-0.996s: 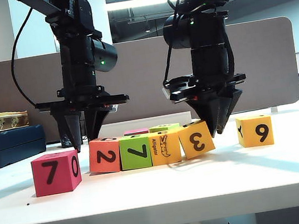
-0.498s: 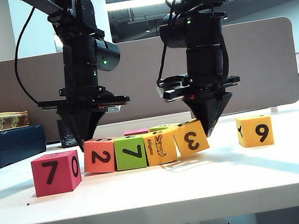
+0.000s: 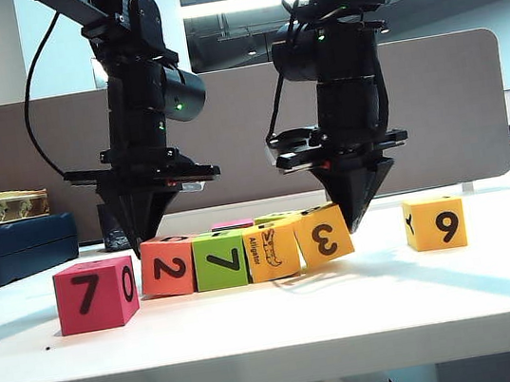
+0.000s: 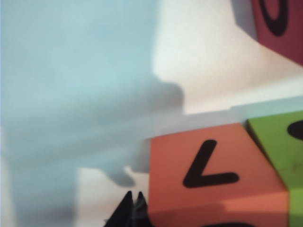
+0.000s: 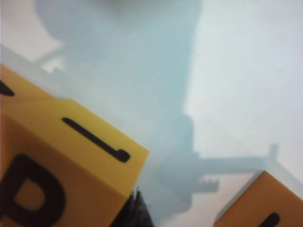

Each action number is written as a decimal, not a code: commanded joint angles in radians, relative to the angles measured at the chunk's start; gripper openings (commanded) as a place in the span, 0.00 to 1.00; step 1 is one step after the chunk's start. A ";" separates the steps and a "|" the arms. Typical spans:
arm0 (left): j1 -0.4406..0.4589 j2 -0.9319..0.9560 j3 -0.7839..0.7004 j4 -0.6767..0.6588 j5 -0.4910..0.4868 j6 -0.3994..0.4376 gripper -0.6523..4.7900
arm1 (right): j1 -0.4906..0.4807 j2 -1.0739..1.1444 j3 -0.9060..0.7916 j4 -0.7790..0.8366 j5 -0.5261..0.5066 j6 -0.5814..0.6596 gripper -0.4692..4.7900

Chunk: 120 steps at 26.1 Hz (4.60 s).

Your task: Select the appropriate blocks from the scattered letter blocks on the table and arrange them in a row to spell out "DEEP".

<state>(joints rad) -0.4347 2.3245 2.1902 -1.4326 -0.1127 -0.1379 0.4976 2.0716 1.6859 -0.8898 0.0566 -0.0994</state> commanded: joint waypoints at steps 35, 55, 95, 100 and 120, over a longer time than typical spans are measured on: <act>-0.008 -0.005 0.002 -0.006 -0.019 -0.004 0.11 | 0.002 -0.002 0.007 -0.072 0.049 0.001 0.09; 0.013 -0.098 0.045 0.012 -0.143 0.006 0.11 | 0.005 -0.004 0.233 -0.194 0.165 -0.013 0.09; -0.051 -0.491 0.446 -0.006 0.263 0.033 0.11 | 0.214 -0.339 0.818 -0.500 0.005 0.160 0.09; -0.051 -0.491 0.446 -0.005 0.262 0.033 0.11 | 0.214 -0.339 0.818 -0.497 0.005 0.159 0.09; -0.051 -0.490 0.446 -0.005 0.270 0.033 0.11 | 0.214 -0.338 0.818 -0.497 0.005 0.159 0.09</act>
<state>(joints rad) -0.4858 1.8389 2.6331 -1.4319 0.1543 -0.1078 0.7105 1.7367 2.5019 -1.3972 0.0601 0.0589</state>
